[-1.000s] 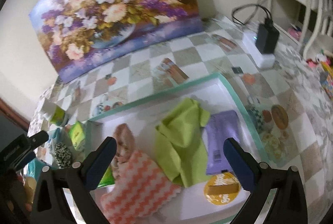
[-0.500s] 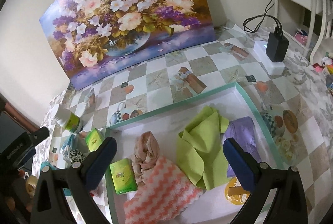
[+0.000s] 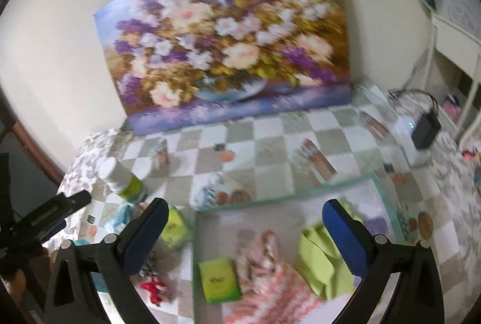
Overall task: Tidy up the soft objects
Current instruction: 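Move the left tool toward the blue face mask while the right tool approaches the small green box, then grasp the blue face mask with the left tool while the right tool grasps the green box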
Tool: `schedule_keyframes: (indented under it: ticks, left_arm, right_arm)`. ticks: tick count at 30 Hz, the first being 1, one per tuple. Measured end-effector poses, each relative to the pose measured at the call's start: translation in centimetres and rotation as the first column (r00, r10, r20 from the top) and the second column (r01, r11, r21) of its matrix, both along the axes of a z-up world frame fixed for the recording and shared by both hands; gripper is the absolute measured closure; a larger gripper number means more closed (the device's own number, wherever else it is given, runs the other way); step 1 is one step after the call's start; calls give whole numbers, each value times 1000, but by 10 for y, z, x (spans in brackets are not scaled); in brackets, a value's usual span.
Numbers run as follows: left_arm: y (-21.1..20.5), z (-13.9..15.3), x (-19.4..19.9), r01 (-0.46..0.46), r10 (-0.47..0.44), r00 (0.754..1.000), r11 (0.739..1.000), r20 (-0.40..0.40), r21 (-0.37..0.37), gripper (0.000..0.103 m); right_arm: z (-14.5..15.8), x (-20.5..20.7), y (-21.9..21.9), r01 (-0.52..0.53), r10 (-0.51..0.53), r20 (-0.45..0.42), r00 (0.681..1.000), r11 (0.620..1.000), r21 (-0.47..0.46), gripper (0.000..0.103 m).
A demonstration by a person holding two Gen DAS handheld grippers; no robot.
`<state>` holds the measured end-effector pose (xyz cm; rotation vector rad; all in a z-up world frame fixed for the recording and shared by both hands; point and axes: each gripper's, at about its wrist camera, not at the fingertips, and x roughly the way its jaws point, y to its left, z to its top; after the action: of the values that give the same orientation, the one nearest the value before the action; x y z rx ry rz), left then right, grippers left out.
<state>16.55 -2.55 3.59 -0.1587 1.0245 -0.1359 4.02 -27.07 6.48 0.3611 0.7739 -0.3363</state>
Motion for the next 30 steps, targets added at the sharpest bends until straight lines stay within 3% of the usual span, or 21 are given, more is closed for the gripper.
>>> schedule_keyframes:
  ticks: [9, 14, 23, 30]
  left_arm:
    - [28, -5, 27, -43, 44, 996, 999, -73, 19, 4]
    - [44, -17, 42, -73, 79, 988, 996, -133, 53, 4]
    - [43, -51, 61, -55, 52, 964, 998, -260, -3, 4]
    - [18, -62, 58, -4, 4, 961, 1000, -277, 0, 4]
  right_arm:
    - [19, 53, 39, -76, 76, -8, 997, 997, -16, 0]
    - [10, 76, 59, -153, 152, -37, 988, 988, -30, 0]
    - [-50, 111, 77, -286, 289, -130, 948, 957, 43, 0]
    - [-90, 122, 82, -356, 374, -176, 911, 926, 124, 9]
